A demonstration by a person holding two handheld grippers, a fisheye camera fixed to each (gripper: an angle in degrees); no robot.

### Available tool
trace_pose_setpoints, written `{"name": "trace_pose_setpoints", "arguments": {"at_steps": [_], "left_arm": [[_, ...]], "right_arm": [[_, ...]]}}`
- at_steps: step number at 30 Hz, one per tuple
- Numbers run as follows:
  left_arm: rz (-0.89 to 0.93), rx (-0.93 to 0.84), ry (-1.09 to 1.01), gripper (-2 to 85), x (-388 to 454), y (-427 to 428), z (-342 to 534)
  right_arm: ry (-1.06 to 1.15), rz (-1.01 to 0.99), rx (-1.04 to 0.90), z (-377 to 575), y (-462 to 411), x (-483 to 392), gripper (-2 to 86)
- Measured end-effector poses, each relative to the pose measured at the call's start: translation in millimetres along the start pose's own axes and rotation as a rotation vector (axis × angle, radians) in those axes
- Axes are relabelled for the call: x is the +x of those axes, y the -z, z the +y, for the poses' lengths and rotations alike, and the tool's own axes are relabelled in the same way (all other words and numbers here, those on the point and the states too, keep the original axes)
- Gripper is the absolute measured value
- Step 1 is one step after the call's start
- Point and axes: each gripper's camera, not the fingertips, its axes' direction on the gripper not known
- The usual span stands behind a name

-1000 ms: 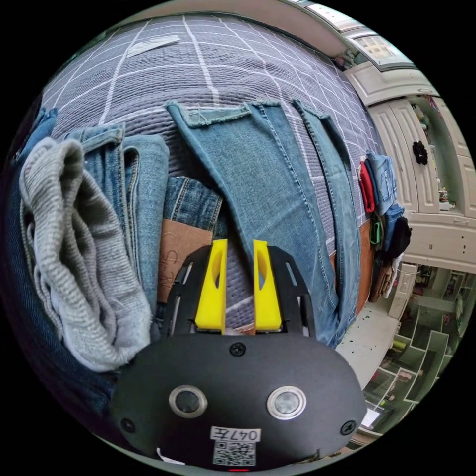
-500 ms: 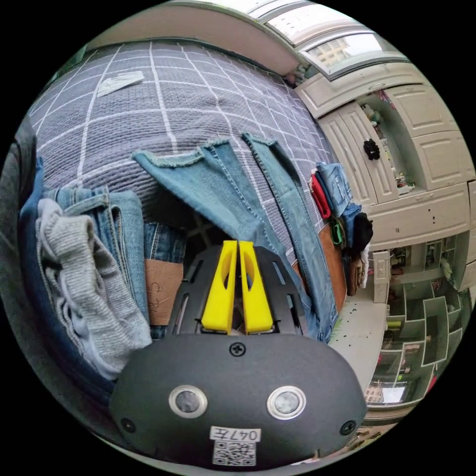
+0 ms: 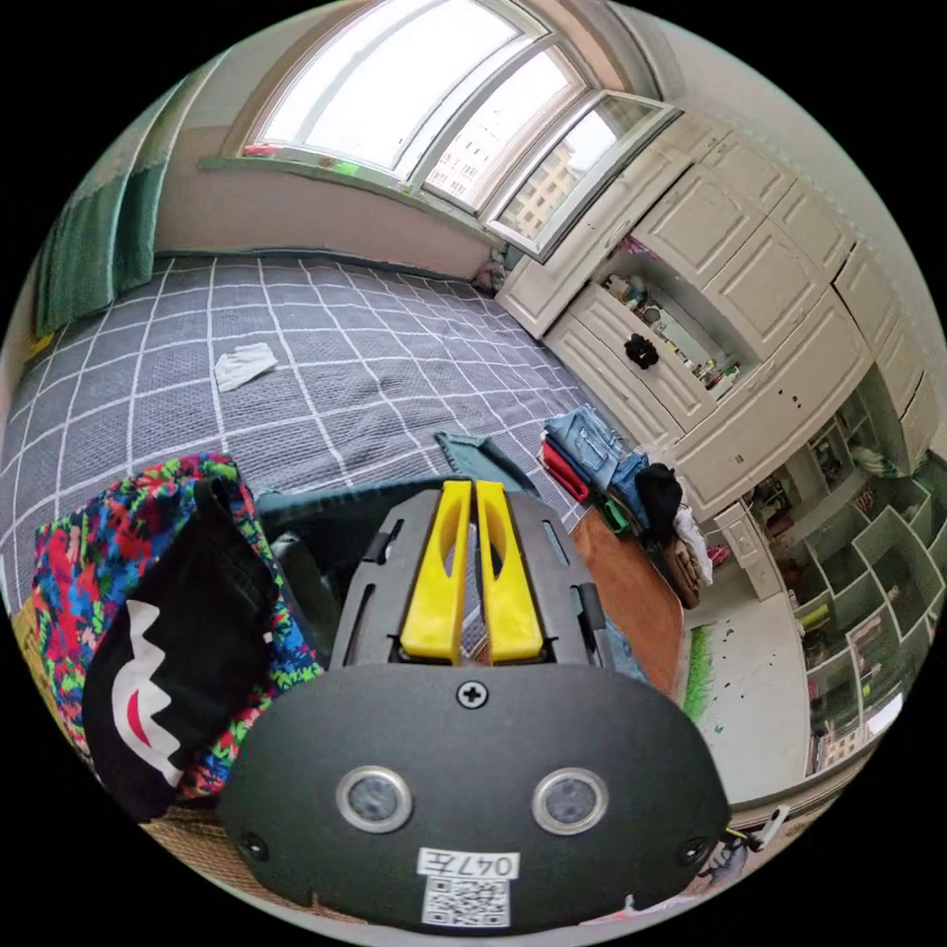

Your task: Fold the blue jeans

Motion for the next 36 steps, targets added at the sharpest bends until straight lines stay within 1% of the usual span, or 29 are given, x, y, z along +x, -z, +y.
{"name": "trace_pose_setpoints", "arguments": {"at_steps": [3,6,8,9,11,12,13,14,15,16,17,18,19,20,21,23,26,29,31,34,36], "left_arm": [[-0.07,-0.001,-0.059,-1.0,30,-20,-22],[-0.107,-0.083,-0.106,-1.0,75,-77,-58],[-0.134,-0.141,-0.168,-0.9,125,-133,-92],[-0.141,-0.153,-0.185,-0.8,139,-147,-100],[-0.162,-0.211,-0.258,-0.4,199,-210,-134],[-0.171,-0.228,-0.274,-0.2,214,-227,-141],[-0.194,-0.275,-0.304,0.9,241,-264,-154],[-0.245,-0.33,-0.317,5.7,262,-306,-164],[-0.283,-0.364,-0.317,9.9,270,-326,-166],[-0.352,-0.462,-0.295,17.9,277,-365,-167],[-0.359,-0.555,-0.268,25.6,278,-395,-163],[-0.336,-0.583,-0.253,25.9,277,-404,-159],[-0.257,-0.606,-0.225,26.4,275,-415,-153],[-0.17,-0.604,-0.204,25.8,271,-416,-145],[-0.125,-0.599,-0.201,25.5,269,-414,-140],[0.051,-0.593,-0.211,23.4,260,-393,-111],[0.207,-0.671,-0.259,22.2,248,-356,-56],[0.268,-0.728,-0.229,21.3,232,-325,-12],[0.304,-0.755,-0.208,21.0,228,-314,5],[0.343,-0.749,-0.171,20.9,228,-303,18],[0.384,-0.75,-0.129,20.7,229,-302,24]], "right_arm": [[-0.008,-0.035,0.012,-9,1,3,-1.3],[-0.018,0.003,0.053,-38,0,15,-1.3],[-0.044,0.051,0.076,-70,-2,33,-1.3],[-0.05,0.067,0.078,-79,-4,39,-1.3],[-0.09,0.128,0.076,-113,-11,67,-1.2],[-0.106,0.135,0.077,-121,-14,76,-1.2],[-0.141,0.142,0.084,-137,-19,95,-1.0],[-0.178,0.144,0.1,-150,-26,114,-0.5],[-0.195,0.152,0.107,-156,-31,123,-0.3],[-0.235,0.184,0.118,-166,-42,142,1.1],[-0.28,0.22,0.105,-171,-55,158,5.9],[-0.307,0.235,0.086,-173,-61,167,10.0],[-0.351,0.24,0.05,-172,-71,180,15.0],[-0.376,0.21,0.053,-166,-74,187,16.8],[-0.375,0.188,0.074,-160,-73,187,16.6],[-0.321,0.095,0.161,-130,-68,180,15.4],[-0.265,0.025,0.17,-87,-70,161,14.4],[-0.258,0.04,0.101,-56,-81,136,14.1],[-0.304,0.061,0.026,-50,-91,129,13.9],[-0.349,0.094,-0.004,-59,-94,125,13.5],[-0.397,0.08,-0.053,-70,-101,129,12.9]]}}
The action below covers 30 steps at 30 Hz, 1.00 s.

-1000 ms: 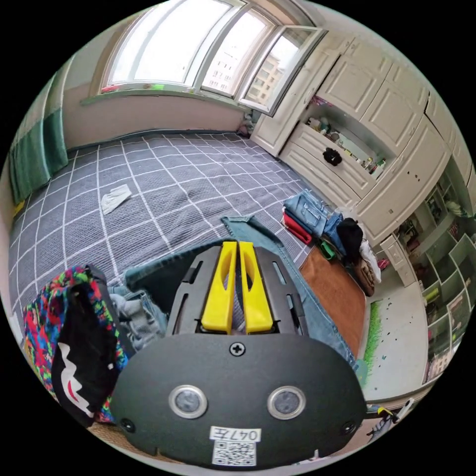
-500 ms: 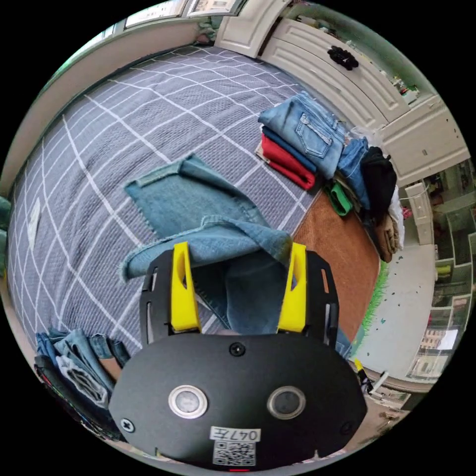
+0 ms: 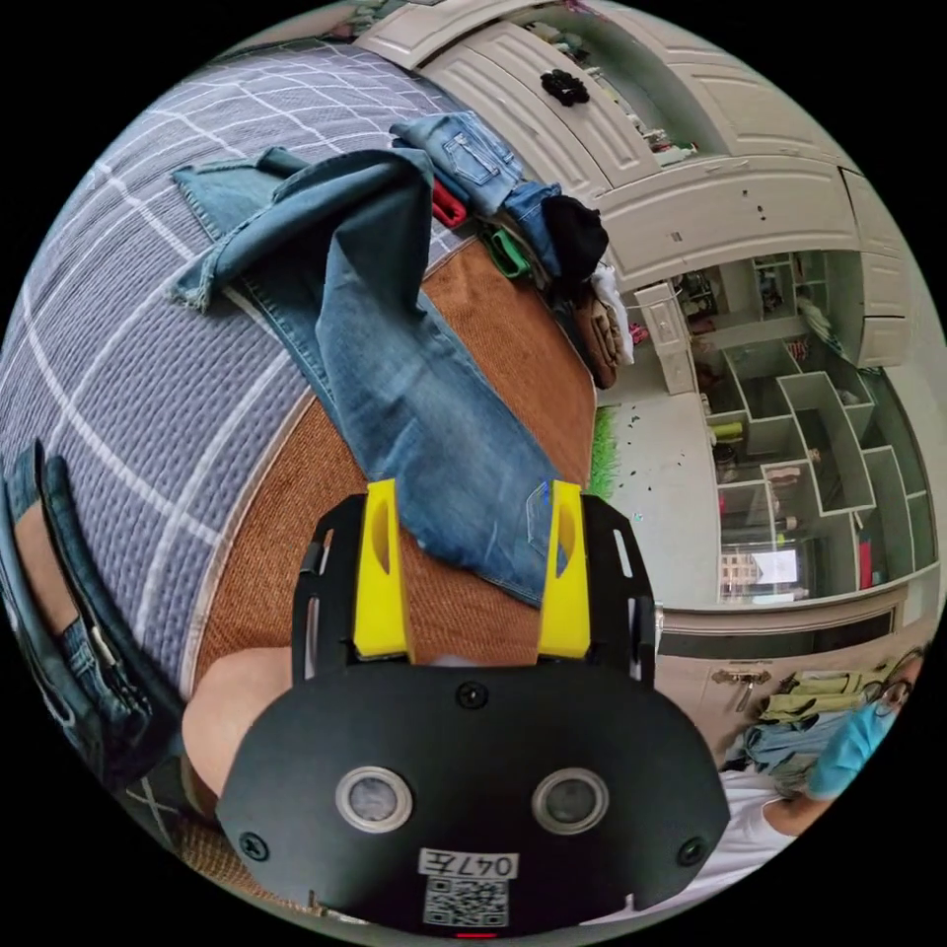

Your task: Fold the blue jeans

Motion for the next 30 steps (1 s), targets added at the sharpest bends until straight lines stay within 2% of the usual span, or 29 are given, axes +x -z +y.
{"name": "trace_pose_setpoints", "arguments": {"at_steps": [4,7,9,13,17,22,26,30], "left_arm": [[0.121,0.002,0.029,20.6,2,-6,14],[0.099,-0.011,0.018,20.4,5,-9,27],[0.098,-0.024,0.023,20.2,3,-11,34],[0.139,-0.041,0.028,19.8,2,-18,45],[0.15,-0.063,-0.002,19.5,13,-28,47],[0.163,-0.096,-0.038,19.4,25,-44,53],[0.17,-0.123,-0.032,19.2,25,-59,63],[0.176,-0.13,-0.022,19.1,25,-69,71]], "right_arm": [[0.075,0.177,-0.092,-15,-8,-35,9.1],[0.153,0.329,-0.093,-10,3,-63,7.6],[0.167,0.361,-0.082,-4,10,-70,3.6],[0.101,0.232,0.042,12,41,-64,1.8],[-0.047,0.068,0.022,15,46,-38,6.6],[-0.203,-0.092,0.063,18,40,-22,7.7],[-0.264,-0.314,0.204,24,51,-24,0.9],[-0.237,-0.279,0.211,18,66,-41,-0.2]]}}
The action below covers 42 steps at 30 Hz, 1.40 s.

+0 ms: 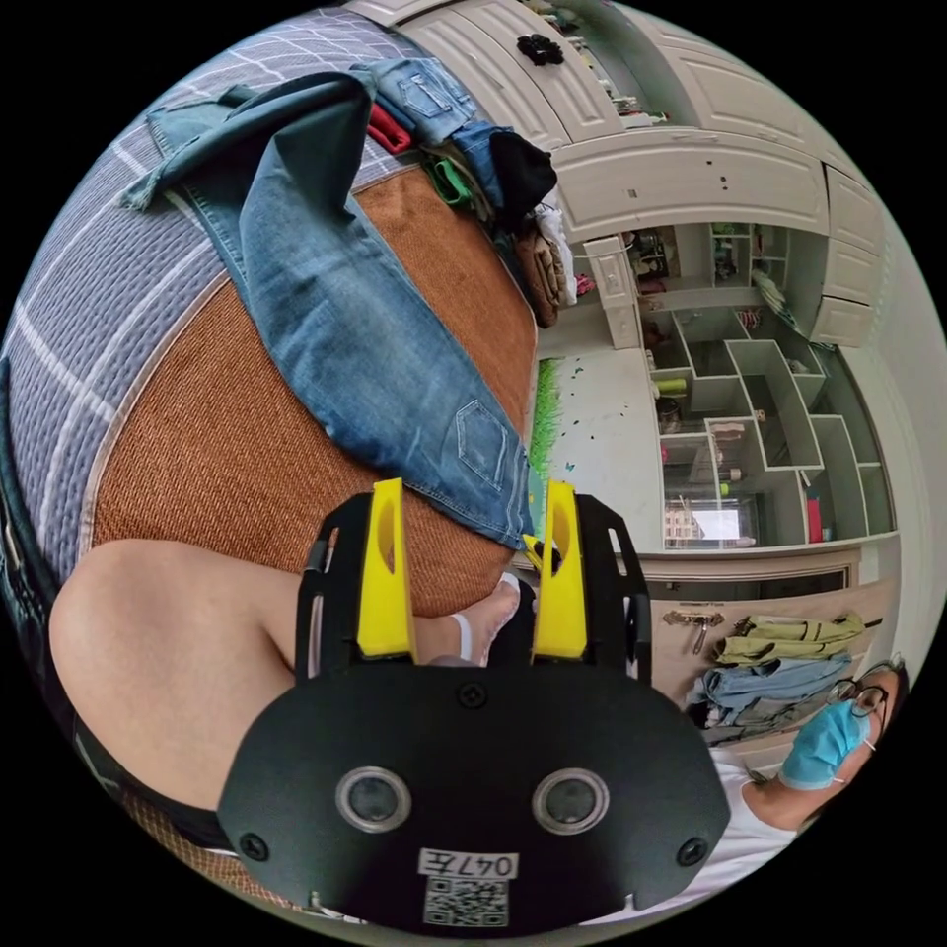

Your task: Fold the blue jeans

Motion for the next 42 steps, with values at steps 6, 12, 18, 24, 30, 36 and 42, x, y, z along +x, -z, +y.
{"name": "trace_pose_setpoints", "arguments": {"at_steps": [6,12,18,24,30,36,42], "left_arm": [[-0.044,0.067,0.018,19.3,-2,16,13],[-0.145,0.267,0.119,19.6,-37,73,19],[-0.237,0.325,0.186,20.2,-71,81,-5],[-0.247,0.478,0.329,21.7,-106,47,-38],[-0.305,0.529,0.269,19.7,-138,20,-81],[-0.24,0.619,0.189,12.2,-174,19,-91],[-0.39,0.55,0.107,8.0,-178,4,-98]], "right_arm": [[0.11,0.097,-0.048,-6,44,-46,-0.4],[0.143,0.291,-0.081,-13,68,-93,-0.3],[0.231,0.504,-0.172,-25,41,-173,3.0],[0.284,0.753,-0.09,-36,41,-282,9.5],[0.902,0.667,-0.027,-68,-26,-520,8.0],[1.464,0.235,-0.261,-134,-206,-760,5.5],[1.591,0.255,-0.524,-229,-449,-933,5.3]]}}
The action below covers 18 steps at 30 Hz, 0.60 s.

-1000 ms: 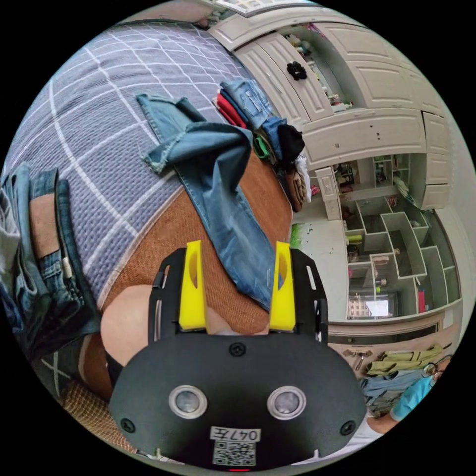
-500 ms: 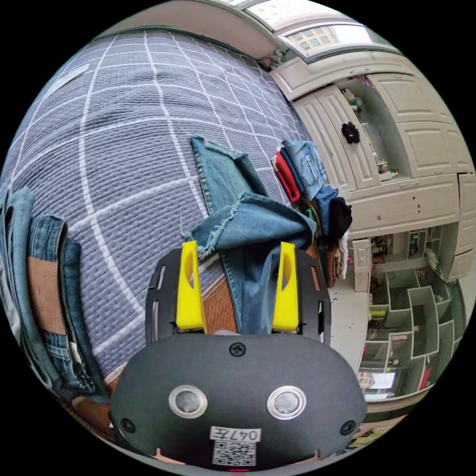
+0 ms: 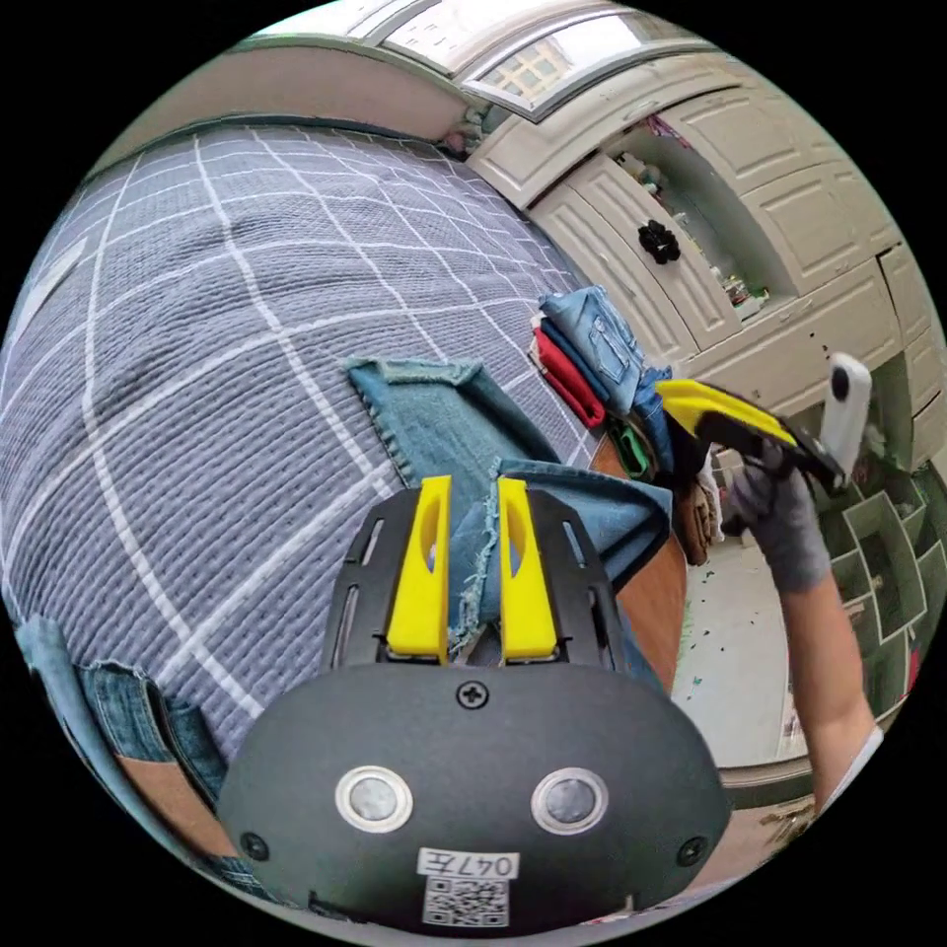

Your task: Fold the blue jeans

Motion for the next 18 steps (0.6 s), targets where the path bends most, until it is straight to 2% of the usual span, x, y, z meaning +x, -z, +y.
{"name": "trace_pose_setpoints", "arguments": {"at_steps": [4,7,9,11,14,15,16,17,18], "left_arm": [[0.026,-0.089,-0.072,9.6,-4,-16,0],[0.08,-0.07,-0.042,9.5,-26,-12,6],[0.116,-0.035,-0.002,8.6,-41,-10,12],[0.164,-0.022,0.015,7.9,-48,-15,20],[0.126,-0.041,-0.02,7.8,-40,-23,28],[0.116,-0.046,-0.026,7.9,-39,-23,30],[0.107,-0.044,-0.029,8.4,-38,-24,33],[0.116,-0.032,-0.027,9.3,-38,-23,37],[0.129,-0.025,-0.026,9.8,-39,-23,39]], "right_arm": [[0.049,-0.026,-0.274,-103,-98,52,6.8],[0.068,-0.03,-0.419,-145,-139,66,2.8],[0.094,0.076,-0.42,-166,-139,71,1.0],[-0.029,0.194,-0.395,-187,-126,101,1.3],[-0.199,0.406,-0.419,-197,-101,141,7.2],[-0.207,0.414,-0.418,-199,-93,144,8.3],[-0.178,0.343,-0.377,-205,-74,142,7.8],[-0.088,0.133,-0.332,-213,-56,131,7.9],[-0.048,0.005,-0.335,-218,-51,125,8.1]]}}
